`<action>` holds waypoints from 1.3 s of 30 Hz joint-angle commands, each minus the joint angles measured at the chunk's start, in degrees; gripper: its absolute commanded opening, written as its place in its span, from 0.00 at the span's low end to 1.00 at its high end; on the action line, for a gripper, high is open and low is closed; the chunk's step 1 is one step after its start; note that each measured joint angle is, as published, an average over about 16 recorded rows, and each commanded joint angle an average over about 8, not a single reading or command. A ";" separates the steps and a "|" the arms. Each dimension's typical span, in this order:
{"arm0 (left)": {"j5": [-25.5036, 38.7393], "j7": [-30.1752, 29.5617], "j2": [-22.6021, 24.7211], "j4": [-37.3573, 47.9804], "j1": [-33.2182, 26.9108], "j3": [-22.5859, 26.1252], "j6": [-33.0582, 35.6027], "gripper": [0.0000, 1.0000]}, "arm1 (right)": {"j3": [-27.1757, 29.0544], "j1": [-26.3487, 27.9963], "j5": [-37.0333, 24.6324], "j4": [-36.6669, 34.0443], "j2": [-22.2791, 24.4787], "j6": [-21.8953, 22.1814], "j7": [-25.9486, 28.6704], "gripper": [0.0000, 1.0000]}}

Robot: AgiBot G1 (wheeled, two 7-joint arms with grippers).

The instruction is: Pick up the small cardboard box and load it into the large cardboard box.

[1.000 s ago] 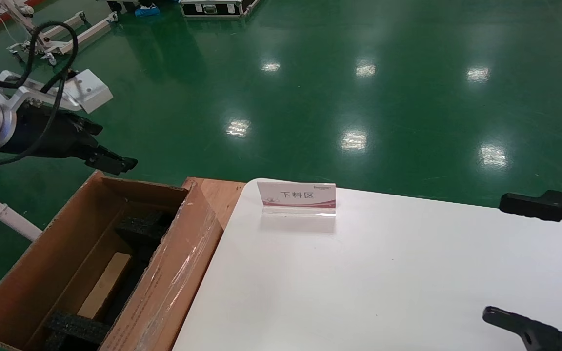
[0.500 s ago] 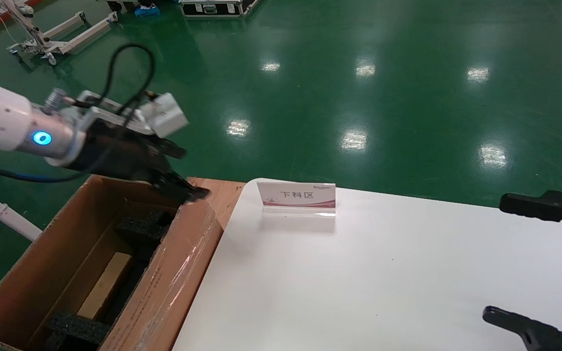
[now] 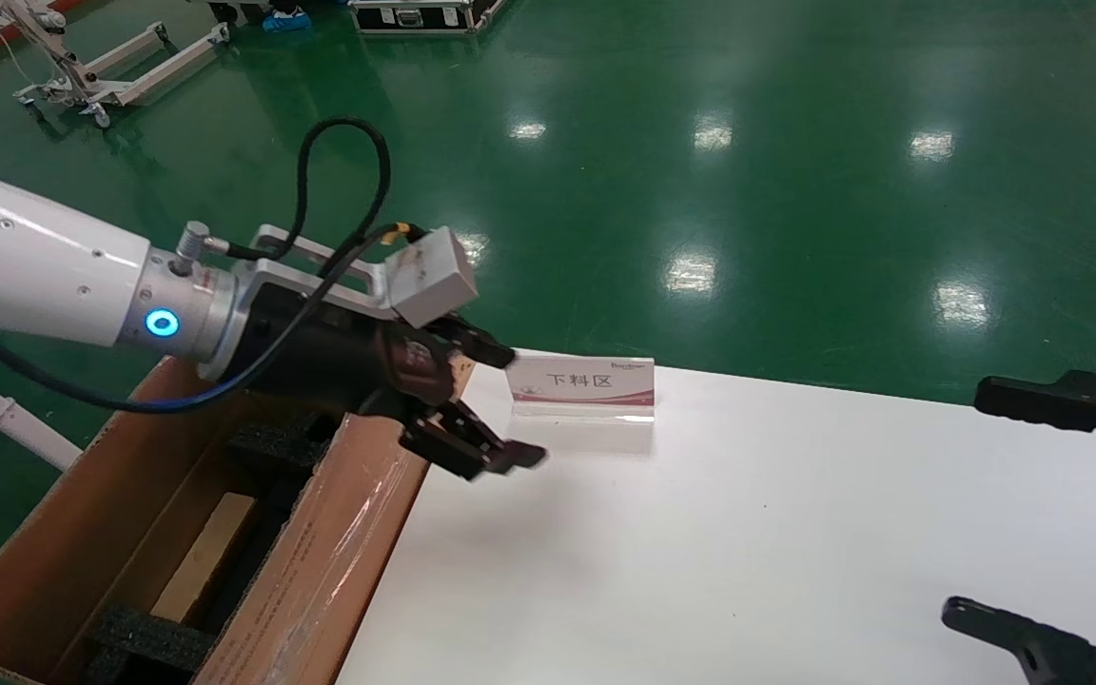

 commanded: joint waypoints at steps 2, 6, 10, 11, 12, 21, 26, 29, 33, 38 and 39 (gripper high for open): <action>-2.43 2.83 0.64 0.13 4.29 -5.33 1.63 1.00 | 0.06 -0.02 -0.04 0.02 -0.02 -0.02 0.03 1.00; -5.66 6.61 1.50 0.30 10.00 -12.44 3.80 1.00 | 0.14 -0.04 -0.09 0.04 -0.05 -0.05 0.08 1.00; -8.86 10.35 2.35 0.46 15.65 -19.48 5.94 1.00 | 0.21 -0.06 -0.14 0.06 -0.08 -0.08 0.12 1.00; -9.65 11.27 2.56 0.50 17.05 -21.22 6.47 1.00 | 0.23 -0.06 -0.15 0.07 -0.09 -0.09 0.13 1.00; -10.47 12.23 2.78 0.55 18.49 -23.01 7.02 1.00 | 0.25 -0.07 -0.16 0.07 -0.10 -0.10 0.15 1.00; -17.75 20.73 4.71 0.93 31.35 -39.02 11.90 1.00 | 0.43 -0.12 -0.28 0.12 -0.17 -0.16 0.25 1.00; -21.56 25.18 5.72 1.13 38.08 -47.39 14.46 1.00 | 0.53 -0.14 -0.34 0.15 -0.21 -0.20 0.30 1.00; -22.91 26.77 6.08 1.21 40.46 -50.36 15.37 1.00 | 0.59 -0.16 -0.38 0.17 -0.23 -0.22 0.34 1.00; -23.37 27.31 6.20 1.26 41.24 -51.32 15.67 1.00 | 0.66 -0.18 -0.43 0.19 -0.26 -0.25 0.38 1.00; -23.46 27.35 6.21 1.28 41.39 -51.54 15.72 1.00 | 0.76 -0.20 -0.49 0.22 -0.30 -0.29 0.44 1.00; -23.55 27.37 6.23 1.28 41.56 -51.78 15.77 1.00 | 0.78 -0.21 -0.50 0.22 -0.31 -0.30 0.45 1.00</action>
